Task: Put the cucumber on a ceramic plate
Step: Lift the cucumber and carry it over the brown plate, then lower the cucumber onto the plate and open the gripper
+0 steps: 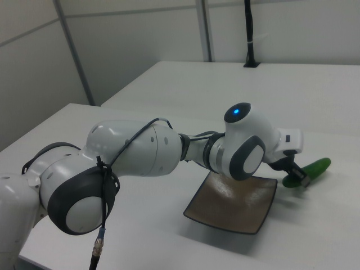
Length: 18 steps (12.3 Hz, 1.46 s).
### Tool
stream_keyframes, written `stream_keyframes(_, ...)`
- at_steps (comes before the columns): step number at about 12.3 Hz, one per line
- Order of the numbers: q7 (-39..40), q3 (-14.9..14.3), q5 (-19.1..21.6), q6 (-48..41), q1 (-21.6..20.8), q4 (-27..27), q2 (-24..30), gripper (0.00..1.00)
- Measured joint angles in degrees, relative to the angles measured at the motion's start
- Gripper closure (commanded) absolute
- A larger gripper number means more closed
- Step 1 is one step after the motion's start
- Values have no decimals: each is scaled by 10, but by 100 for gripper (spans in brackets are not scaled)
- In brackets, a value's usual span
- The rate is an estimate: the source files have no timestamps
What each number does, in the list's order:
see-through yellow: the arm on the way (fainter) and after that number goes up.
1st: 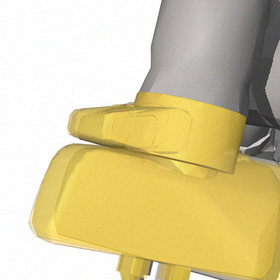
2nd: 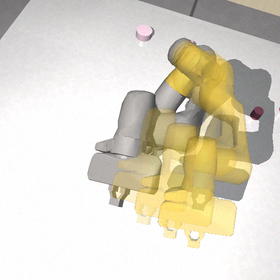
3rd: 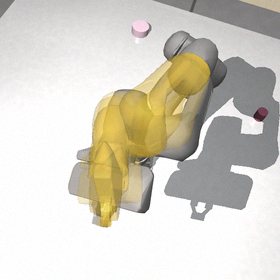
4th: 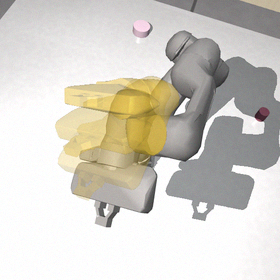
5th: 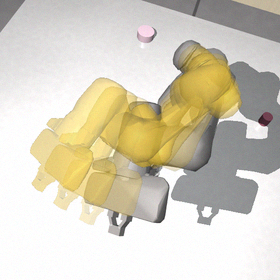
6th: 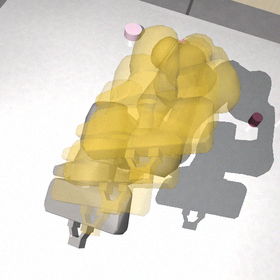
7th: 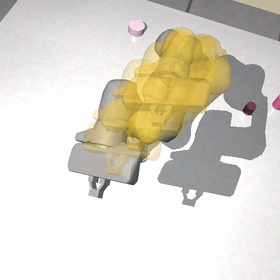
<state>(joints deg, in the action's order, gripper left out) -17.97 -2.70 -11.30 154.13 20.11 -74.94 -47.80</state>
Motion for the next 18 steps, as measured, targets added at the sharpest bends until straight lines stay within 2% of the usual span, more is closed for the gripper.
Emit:
stream_keyframes(4,-12,0,0,3,-1,18,22,79)
stream_keyframes(7,-15,12,2,-20,-1,-14,96,79)
stream_keyframes(10,-16,33,2,-64,-1,-93,181,79)
stream_keyframes(15,-16,44,2,-69,-2,-291,292,79)
stream_keyframes(17,-16,44,2,-91,-2,-328,303,65)
stream_keyframes(18,-16,44,2,-97,-2,-334,304,29)
